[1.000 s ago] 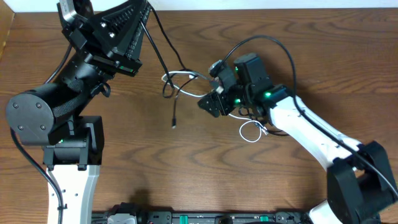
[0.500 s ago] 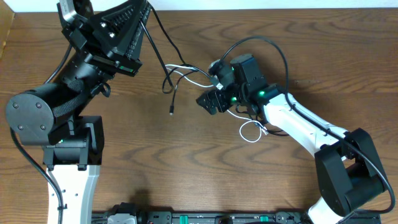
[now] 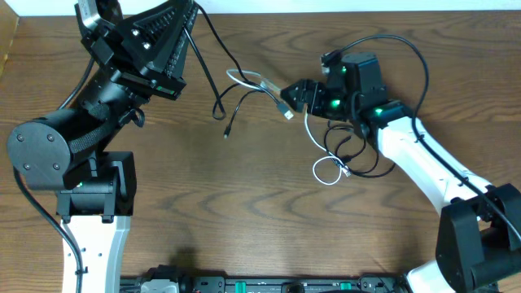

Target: Untangle cables

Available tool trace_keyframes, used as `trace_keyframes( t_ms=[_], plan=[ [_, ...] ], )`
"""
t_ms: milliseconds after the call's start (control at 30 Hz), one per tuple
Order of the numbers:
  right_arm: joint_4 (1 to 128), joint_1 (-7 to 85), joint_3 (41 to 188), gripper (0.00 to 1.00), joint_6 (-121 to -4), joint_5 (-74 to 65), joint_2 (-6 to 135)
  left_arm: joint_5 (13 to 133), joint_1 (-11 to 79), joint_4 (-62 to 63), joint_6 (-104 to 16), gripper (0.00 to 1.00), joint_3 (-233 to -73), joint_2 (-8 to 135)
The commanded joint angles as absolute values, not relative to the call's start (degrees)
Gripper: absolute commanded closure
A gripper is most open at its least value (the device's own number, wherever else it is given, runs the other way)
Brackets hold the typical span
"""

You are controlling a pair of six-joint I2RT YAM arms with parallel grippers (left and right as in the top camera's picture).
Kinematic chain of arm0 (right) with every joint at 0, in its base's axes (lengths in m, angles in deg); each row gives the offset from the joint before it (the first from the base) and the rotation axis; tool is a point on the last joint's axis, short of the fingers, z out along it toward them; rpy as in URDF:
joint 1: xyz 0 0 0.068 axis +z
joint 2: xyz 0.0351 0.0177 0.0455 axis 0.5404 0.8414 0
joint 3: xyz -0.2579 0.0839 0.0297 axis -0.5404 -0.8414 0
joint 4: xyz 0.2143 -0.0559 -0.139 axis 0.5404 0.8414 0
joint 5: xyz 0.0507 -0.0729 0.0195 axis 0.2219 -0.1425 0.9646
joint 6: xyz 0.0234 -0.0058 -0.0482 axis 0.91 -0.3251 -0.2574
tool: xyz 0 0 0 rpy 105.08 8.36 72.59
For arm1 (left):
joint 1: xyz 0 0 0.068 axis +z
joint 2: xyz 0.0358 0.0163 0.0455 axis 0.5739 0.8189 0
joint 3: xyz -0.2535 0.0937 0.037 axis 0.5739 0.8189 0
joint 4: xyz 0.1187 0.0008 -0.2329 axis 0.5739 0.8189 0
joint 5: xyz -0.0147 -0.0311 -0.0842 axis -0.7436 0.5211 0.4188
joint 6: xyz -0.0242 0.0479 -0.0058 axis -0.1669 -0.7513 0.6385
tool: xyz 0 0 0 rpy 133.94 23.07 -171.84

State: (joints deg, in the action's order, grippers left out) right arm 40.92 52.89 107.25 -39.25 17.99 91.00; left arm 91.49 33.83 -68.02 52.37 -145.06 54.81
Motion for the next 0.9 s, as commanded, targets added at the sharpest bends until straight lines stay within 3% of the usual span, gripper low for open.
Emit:
trace_keyframes(
  t_ms=[0, 100, 367, 600, 767, 867],
  plan=[
    [40.20, 52.19, 107.38, 0.16, -34.01, 23.71, 90.26, 91.39, 33.94, -68.52, 55.95, 0.92, -145.85, 53.89],
    [39.56, 50.29, 107.38, 0.16, -28.37, 24.41, 90.26, 91.52, 33.94, -67.58, 55.95, 0.92, -145.85, 53.94],
    [38.69, 48.48, 107.38, 0.17, -31.08, 23.73, 90.26, 92.43, 33.94, -66.81, 55.95, 0.92, -145.85, 53.98],
    [43.01, 51.60, 107.38, 0.02, -67.67, 23.73, 90.28, 92.43, 33.94, -66.81, 55.93, 0.92, -145.85, 54.00],
    [46.29, 53.83, 107.36, 0.03, -86.95, 23.67, 90.28, 92.46, 33.94, -66.81, 55.93, 0.92, -145.85, 53.98],
    [46.07, 54.47, 107.36, 0.09, -91.91, 22.64, 90.28, 92.50, 33.94, -66.81, 55.93, 0.93, -145.85, 53.98]
  ],
)
